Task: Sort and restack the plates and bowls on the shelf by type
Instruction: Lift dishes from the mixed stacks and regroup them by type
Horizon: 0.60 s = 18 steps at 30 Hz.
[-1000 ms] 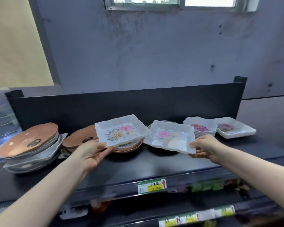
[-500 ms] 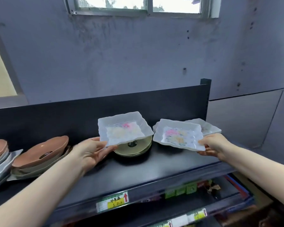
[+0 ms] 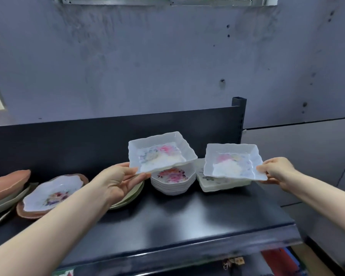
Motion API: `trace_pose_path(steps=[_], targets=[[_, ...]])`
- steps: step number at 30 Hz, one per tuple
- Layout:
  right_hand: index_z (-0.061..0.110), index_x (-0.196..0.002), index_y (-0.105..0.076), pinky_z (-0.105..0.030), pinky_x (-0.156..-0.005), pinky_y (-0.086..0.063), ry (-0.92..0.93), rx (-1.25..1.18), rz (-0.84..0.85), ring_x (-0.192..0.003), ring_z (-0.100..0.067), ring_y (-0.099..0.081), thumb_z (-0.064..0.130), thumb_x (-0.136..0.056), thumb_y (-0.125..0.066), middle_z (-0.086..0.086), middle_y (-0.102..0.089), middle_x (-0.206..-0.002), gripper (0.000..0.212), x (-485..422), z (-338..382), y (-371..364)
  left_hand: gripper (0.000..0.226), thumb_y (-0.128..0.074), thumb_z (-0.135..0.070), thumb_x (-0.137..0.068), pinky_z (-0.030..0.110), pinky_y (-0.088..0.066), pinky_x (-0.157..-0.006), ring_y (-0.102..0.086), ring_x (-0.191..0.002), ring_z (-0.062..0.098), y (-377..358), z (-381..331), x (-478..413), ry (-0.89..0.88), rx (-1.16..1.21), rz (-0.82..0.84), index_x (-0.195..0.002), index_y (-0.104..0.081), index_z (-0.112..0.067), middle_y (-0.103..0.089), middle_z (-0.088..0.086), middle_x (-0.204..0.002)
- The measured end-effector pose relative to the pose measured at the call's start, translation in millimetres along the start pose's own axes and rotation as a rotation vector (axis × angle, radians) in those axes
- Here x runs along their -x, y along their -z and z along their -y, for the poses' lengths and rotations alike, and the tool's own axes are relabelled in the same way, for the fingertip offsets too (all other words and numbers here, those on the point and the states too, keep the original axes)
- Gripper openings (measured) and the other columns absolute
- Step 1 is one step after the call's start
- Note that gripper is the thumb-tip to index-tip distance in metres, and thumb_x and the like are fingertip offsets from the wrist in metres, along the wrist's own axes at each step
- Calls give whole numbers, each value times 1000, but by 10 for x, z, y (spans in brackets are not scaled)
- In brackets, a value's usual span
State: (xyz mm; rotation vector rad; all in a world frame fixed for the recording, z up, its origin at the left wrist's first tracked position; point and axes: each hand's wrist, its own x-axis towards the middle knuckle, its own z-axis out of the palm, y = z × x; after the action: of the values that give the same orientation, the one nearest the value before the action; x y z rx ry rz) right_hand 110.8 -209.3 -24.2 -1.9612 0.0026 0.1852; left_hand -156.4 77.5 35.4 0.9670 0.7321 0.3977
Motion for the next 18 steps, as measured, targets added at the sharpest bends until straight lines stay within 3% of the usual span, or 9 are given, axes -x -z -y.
trace_pose_path(steps=[2, 5, 7, 10, 14, 18], targets=[[-22, -82, -60, -29, -45, -57, 32, 69, 9, -57, -27, -52, -12, -75, -56, -17, -52, -75, 12, -230, -42, 33, 17, -40, 13, -93, 39, -55, -58, -67, -46, 35, -148, 54, -31, -13, -7, -11, -87, -52, 2, -61, 26, -89], [-7, -74, -67, -38, -61, -60, 74, 140, 54, -53, -26, -52, -8, -75, -59, -15, -54, -68, 8, -459, -83, 6, 18, -38, 13, -94, 37, -55, -57, -67, -46, 36, -338, 119, -74, -15, -26, -30, -87, -52, 3, -60, 26, -89], [0, -65, -61, -41, -65, -60, 89, 166, 85, -51, -24, -47, -8, -75, -59, -11, -49, -60, 13, -570, -103, -56, 18, -38, 13, -94, 37, -55, -54, -67, -56, 40, -435, 155, -102, -9, -35, -44, -87, -52, 3, -59, 26, -92], [4, -63, -58, -43, -65, -59, 108, 206, 126, -52, -24, -45, -6, -75, -59, -10, -44, -58, 15, -702, -132, -159, 19, -37, 12, -94, 36, -56, -50, -62, -76, 40, -533, 196, -144, -9, -47, -69, -86, -52, 3, -58, 24, -95], [6, -66, -61, -32, -55, -53, 136, 257, 162, -52, -24, -45, -3, -74, -59, -12, -45, -59, 12, -808, -169, -253, 18, -39, 14, -93, 35, -57, -50, -63, -78, 38, -575, 239, -208, -11, -77, -82, -92, -55, 4, -58, 25, -106], [-4, -64, -64, -38, -59, -57, 149, 281, 174, -53, -24, -48, -2, -73, -59, -13, -47, -58, 11, -872, -194, -336, 18, -39, 13, -94, 34, -58, -48, -64, -78, 38, -582, 263, -244, -12, -80, -105, -92, -55, 4, -58, 24, -105]])
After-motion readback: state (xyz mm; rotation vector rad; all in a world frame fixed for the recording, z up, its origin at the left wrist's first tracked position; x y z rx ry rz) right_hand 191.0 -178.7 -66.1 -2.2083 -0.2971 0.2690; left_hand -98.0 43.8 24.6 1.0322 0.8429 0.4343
